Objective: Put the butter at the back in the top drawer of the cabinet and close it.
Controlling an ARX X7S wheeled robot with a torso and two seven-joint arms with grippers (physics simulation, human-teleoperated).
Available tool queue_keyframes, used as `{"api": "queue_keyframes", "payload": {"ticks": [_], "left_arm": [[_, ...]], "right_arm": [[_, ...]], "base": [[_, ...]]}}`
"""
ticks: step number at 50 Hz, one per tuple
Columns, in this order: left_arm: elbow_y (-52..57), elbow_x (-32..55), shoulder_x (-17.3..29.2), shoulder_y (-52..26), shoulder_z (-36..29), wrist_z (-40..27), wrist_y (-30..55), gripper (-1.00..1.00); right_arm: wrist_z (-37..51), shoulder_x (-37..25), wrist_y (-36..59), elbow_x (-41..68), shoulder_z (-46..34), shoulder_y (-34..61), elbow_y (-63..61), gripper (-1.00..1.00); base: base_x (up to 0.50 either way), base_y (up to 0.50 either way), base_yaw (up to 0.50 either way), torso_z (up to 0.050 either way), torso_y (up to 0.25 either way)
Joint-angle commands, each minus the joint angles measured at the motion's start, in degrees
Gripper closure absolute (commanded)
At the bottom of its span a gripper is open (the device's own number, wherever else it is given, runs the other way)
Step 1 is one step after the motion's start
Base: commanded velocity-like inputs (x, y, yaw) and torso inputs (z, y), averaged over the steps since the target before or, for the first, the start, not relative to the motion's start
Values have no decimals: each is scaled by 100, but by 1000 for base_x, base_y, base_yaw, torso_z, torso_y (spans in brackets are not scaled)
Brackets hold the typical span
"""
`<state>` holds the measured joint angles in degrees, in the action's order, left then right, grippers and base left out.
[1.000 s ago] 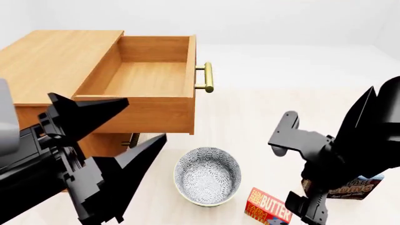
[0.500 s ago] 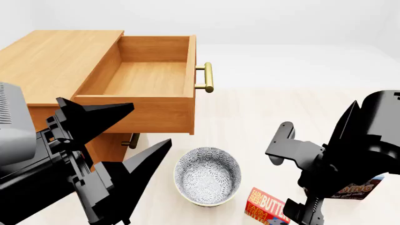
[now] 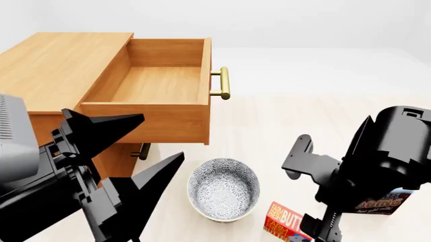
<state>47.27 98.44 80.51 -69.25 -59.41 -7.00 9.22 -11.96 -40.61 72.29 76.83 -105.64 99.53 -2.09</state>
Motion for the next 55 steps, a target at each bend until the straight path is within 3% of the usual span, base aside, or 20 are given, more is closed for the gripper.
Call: {"api": "queue_keyframes", "payload": {"ticks": [1, 55], "left_arm": [[16, -72, 37, 93, -15, 34, -100, -100], [-49, -292, 28, 419, -84, 122, -322, -100]], "right_arm": [[9, 126, -157, -156, -71, -190, 180, -100], [-273, 242, -811, -548, -256, -868, 576, -100]], "base": [[0, 0, 0, 0, 0], [0, 0, 0, 0, 0]]}}
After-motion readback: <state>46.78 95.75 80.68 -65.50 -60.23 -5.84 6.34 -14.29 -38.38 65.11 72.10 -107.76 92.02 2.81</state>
